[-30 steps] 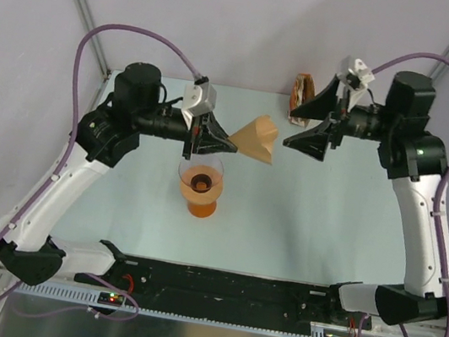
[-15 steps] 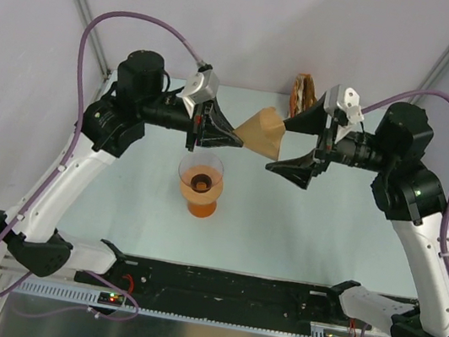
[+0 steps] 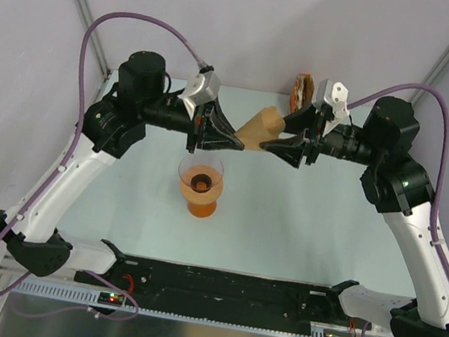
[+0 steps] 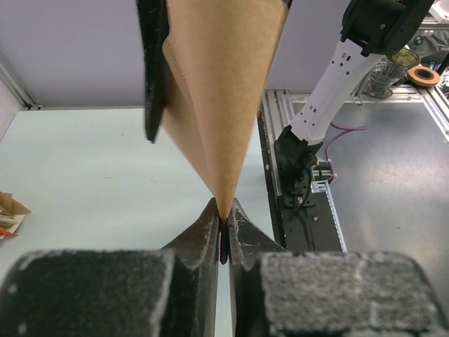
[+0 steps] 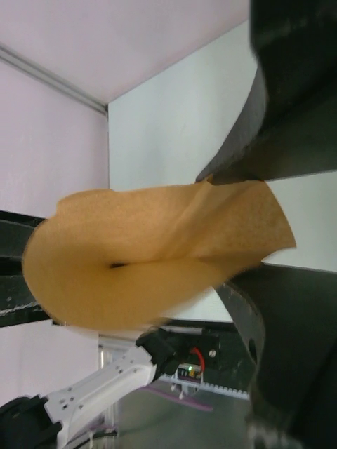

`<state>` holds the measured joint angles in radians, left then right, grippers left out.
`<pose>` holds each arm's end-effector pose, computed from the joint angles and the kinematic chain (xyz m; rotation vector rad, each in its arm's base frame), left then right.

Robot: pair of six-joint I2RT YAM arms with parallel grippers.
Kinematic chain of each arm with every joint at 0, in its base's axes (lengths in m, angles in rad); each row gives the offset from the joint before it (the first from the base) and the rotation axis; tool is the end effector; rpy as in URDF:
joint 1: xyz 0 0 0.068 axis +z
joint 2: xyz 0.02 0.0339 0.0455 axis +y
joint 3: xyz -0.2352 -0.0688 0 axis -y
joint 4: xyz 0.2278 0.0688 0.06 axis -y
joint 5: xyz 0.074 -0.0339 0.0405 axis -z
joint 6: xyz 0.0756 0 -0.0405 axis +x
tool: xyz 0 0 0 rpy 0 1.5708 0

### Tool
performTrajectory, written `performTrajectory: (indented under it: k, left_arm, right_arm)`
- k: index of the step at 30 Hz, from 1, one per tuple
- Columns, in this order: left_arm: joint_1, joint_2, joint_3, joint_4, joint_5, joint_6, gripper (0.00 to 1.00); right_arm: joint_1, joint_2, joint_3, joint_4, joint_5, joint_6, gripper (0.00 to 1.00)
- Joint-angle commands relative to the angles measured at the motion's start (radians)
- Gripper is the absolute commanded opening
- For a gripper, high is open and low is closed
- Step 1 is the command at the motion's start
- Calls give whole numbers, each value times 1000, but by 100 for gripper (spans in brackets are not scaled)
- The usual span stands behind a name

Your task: Place the coffee filter in the dripper

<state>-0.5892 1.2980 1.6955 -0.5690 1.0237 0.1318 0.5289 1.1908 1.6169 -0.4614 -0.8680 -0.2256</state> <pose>0.1762 -0.1954 0.4642 1.3045 1.2614 -1.2107 0.1765 0.1700 0.4764 -1.1981 1.1684 0.9226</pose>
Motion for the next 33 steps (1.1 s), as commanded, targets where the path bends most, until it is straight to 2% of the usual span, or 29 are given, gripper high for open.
performTrajectory:
  k: [1, 4, 6, 7, 10, 16, 19, 24, 26, 27, 29, 31, 33]
  left_arm:
    - [-2, -18, 12, 24, -15, -20, 12]
    - [1, -24, 8, 23, -27, -20, 16]
    - [2, -30, 8, 23, -42, -18, 25]
    - [2, -33, 7, 23, -48, -16, 29]
    - [2, -40, 15, 24, -66, -12, 35]
    - [-9, -28, 55, 25, -87, -24, 38]
    - [-10, -29, 57, 27, -91, -24, 32]
    - [-10, -38, 49, 31, -88, -9, 6]
    - [-10, -42, 39, 31, -75, 4, 1]
    - [-10, -43, 34, 31, -66, 11, 1]
    - [-11, -46, 19, 32, -49, 32, 0]
    - [-15, -50, 6, 32, -39, 54, 0]
    - [-24, -51, -3, 33, -35, 72, 0]
  right_arm:
    - [7, -9, 19, 42, -45, -11, 39]
    - [5, -15, 19, 22, -54, -16, 17]
    - [4, -16, 21, 16, -57, -12, 5]
    - [4, -18, 22, 14, -58, -8, 3]
    - [3, -20, 23, 1, -68, 2, 0]
    - [5, -19, 21, -21, -87, 11, 0]
    - [5, -20, 20, -26, -87, 17, 0]
    - [-2, -25, 11, -23, -86, 46, 0]
    - [-10, -26, 14, -9, -89, 76, 18]
    - [-17, -24, 17, 10, -95, 101, 32]
    - [-25, -14, 42, 44, -100, 153, 54]
    - [-29, 8, 78, 75, -113, 221, 67]
    - [-27, 32, 107, 110, -138, 286, 75]
